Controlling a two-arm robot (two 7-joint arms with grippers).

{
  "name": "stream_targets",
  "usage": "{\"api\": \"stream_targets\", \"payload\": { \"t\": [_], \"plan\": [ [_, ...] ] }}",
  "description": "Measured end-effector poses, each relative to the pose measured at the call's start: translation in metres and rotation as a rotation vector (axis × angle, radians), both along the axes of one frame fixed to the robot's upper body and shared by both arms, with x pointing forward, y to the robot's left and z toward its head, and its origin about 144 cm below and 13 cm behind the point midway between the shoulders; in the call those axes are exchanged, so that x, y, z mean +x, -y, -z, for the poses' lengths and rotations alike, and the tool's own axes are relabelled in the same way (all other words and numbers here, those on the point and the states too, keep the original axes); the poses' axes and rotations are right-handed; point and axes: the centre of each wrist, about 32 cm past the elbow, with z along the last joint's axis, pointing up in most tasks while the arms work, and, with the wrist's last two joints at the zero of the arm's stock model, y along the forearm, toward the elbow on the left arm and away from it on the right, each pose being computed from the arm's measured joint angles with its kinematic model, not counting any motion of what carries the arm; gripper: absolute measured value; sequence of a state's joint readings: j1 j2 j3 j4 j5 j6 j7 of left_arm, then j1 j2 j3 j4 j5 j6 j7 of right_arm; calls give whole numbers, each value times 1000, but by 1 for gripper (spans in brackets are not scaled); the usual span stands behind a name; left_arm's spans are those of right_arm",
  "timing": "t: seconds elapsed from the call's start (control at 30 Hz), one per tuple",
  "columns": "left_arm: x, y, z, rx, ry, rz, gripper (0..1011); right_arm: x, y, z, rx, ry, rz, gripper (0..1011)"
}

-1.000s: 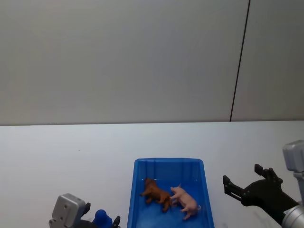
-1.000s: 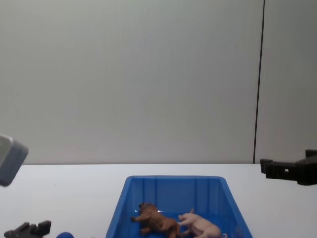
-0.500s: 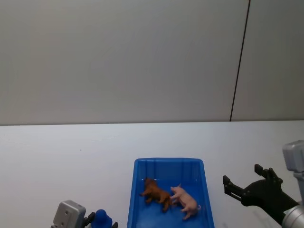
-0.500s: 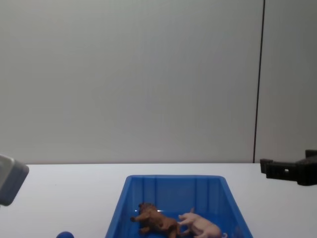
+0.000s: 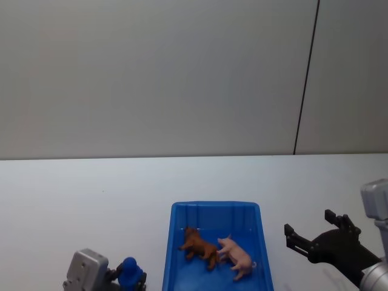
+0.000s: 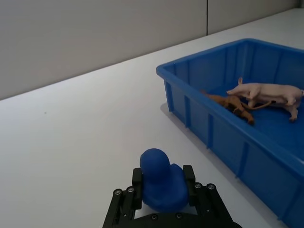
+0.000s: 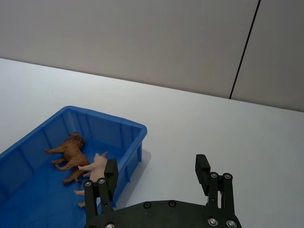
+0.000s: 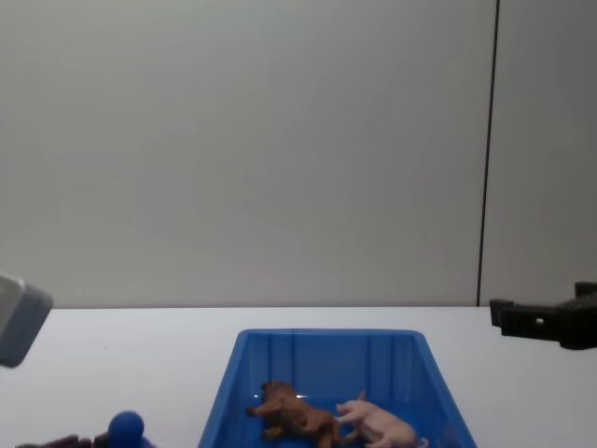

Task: Pick up the two dolls from the table and place them into the box.

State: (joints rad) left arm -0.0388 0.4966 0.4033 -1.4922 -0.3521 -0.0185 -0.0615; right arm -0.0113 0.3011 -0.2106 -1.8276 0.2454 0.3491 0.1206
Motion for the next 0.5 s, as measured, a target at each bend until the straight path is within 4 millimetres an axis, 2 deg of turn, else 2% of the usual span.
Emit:
{"api": "stream_targets", "payload": {
  "t": [0.5],
  "plan": [
    [22, 13, -31, 10, 156, 70, 427, 0, 0, 0, 0, 0, 0, 1001]
  ]
}}
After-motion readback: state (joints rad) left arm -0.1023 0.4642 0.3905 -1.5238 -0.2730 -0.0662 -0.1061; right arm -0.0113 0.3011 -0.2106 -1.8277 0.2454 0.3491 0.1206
